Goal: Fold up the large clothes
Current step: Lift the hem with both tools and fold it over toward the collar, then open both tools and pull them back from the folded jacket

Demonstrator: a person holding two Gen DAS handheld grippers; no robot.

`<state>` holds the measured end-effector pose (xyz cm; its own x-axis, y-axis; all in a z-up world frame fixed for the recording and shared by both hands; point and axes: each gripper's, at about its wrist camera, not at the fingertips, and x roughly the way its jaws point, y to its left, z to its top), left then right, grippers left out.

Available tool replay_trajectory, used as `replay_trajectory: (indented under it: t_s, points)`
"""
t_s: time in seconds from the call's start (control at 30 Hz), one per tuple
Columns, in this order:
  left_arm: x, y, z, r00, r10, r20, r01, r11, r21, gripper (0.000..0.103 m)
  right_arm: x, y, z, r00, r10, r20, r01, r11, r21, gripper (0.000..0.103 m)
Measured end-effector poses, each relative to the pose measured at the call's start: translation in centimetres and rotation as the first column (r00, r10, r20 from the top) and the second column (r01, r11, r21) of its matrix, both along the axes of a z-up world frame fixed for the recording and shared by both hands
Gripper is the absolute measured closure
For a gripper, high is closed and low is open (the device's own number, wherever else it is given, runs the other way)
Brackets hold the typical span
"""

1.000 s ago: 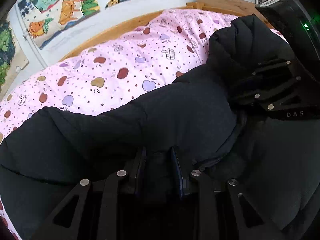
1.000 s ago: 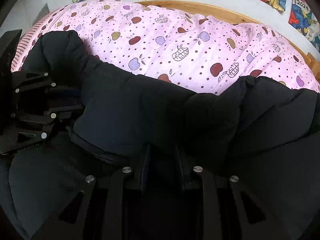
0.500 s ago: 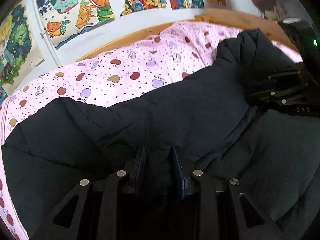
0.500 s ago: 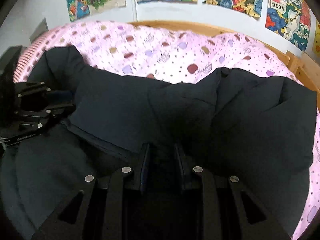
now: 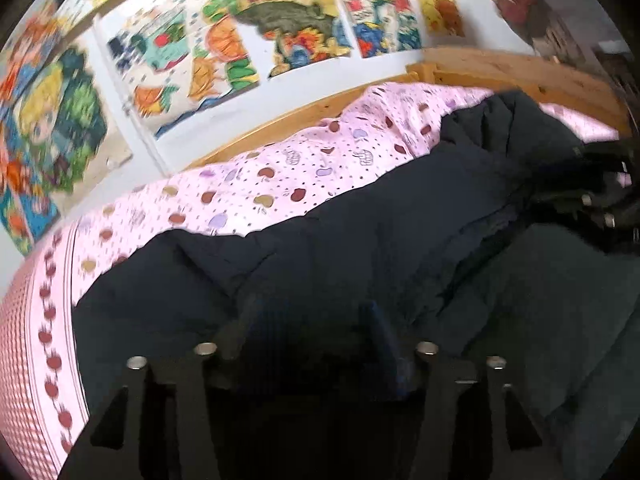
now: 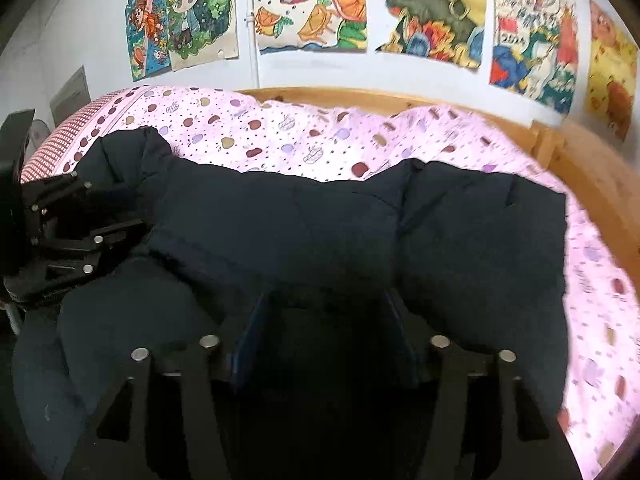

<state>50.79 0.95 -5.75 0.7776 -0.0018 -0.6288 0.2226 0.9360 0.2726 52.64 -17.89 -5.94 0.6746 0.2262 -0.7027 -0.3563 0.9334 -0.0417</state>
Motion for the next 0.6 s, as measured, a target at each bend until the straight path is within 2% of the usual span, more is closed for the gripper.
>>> replay_trajectory:
  t_s: [0.07,0.13,0.2,0.27,0.43,0.6]
  points:
    - [-0.1,0.6,0.6,1.0,0.01,-0.016,-0.011,0.998,-0.055,0.038,-0.5,-0.7,0.9,0.999,-0.04,-0.013,0.041,0.999,0.034,0.049]
    - [-0.6,1.1,1.0,0.999,0.024,-0.025,-0.026,0.996,-0.087,0.034,-0.9,-1.1,1.6,0.998,-0.055,-0.023,0.056,0.996,0.073,0.043]
    - [-1.1,1.4,1.6,0.999,0.036,-0.029,-0.04,0.991,-0.126,0.03,-1.7,-1.2,2.7,0.998,-0.062,0.003,0.062,0.995,0.084,0.036]
    - [-1.6,1.7,2.4,0.999,0.043,-0.028,-0.047,0.985,-0.167,0.021,-2.3,-1.0,3.5,0.998,-0.056,0.028,0.053,0.995,0.081,0.034]
    - [-4.4,1.9,5.4,0.998,0.056,0.032,-0.048,0.973,-0.226,0.007,-4.6,-0.8,5.8,0.995,-0.046,0.085,0.041,0.997,0.059,0.024]
    - [-7.4,1.9,7.6,0.995,0.077,0.066,-0.056,0.96,-0.275,0.002,-7.2,-1.0,8.3,0.994,-0.022,0.103,0.016,0.998,0.057,0.016]
